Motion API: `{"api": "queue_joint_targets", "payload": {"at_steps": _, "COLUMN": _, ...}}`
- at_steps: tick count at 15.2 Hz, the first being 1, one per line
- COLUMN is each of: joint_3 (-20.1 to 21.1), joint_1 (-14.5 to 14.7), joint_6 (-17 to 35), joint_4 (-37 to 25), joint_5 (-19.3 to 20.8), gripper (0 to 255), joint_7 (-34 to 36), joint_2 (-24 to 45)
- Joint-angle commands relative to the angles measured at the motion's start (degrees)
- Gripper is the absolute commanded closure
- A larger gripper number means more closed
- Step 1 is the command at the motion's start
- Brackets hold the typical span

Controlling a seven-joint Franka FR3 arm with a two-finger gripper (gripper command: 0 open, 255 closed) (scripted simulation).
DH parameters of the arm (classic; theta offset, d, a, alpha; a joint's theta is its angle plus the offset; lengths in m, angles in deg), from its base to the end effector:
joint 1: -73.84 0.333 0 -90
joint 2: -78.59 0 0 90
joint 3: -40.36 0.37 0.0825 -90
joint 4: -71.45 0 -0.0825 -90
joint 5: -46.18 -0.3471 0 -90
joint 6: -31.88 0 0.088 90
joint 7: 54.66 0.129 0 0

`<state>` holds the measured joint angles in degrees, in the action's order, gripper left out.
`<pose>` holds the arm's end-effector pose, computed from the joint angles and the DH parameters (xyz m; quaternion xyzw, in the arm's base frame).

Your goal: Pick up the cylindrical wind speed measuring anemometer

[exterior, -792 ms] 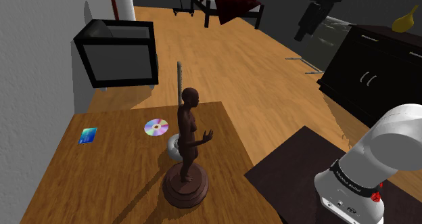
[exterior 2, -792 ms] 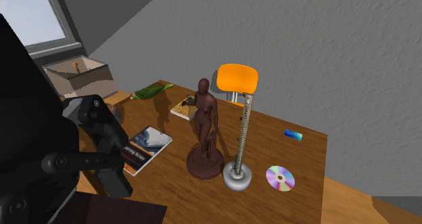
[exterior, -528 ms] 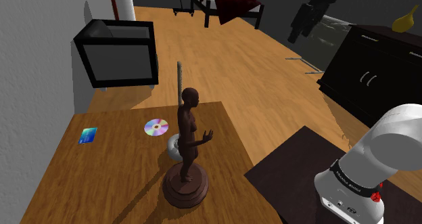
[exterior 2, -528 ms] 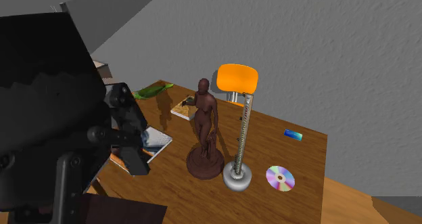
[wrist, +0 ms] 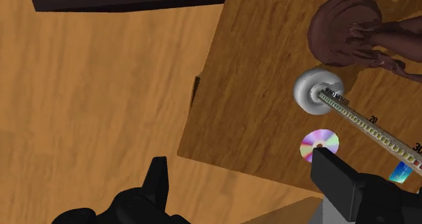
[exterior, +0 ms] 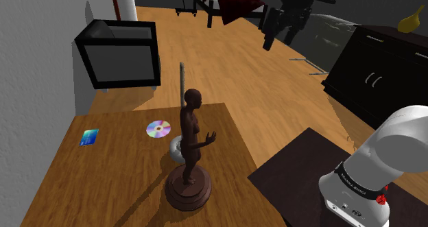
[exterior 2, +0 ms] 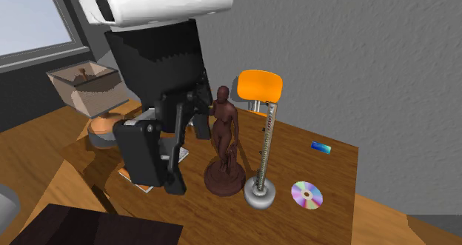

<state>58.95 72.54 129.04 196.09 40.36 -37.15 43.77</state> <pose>0.2887 0.1430 0.6363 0.9974 -0.0284 0.0608 0.0251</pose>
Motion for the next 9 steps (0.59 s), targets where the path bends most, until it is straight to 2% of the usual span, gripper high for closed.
{"api": "queue_joint_targets", "payload": {"at_steps": 1, "joint_3": 2.92, "joint_1": -0.34, "joint_6": 0.27, "joint_4": -2.18, "joint_5": -0.8, "gripper": 0, "joint_7": 4.87, "joint_2": 2.77}}
{"api": "queue_joint_targets", "payload": {"at_steps": 5, "joint_3": 8.72, "joint_1": -1.42, "joint_6": 0.89, "joint_4": -7.69, "joint_5": -1.11, "gripper": 0, "joint_7": 14.31, "joint_2": 9.5}}
{"api": "queue_joint_targets", "payload": {"at_steps": 9, "joint_3": 14.59, "joint_1": -2.58, "joint_6": 1.2, "joint_4": -14.63, "joint_5": 0.56, "gripper": 0, "joint_7": 24.35, "joint_2": 17.79}}
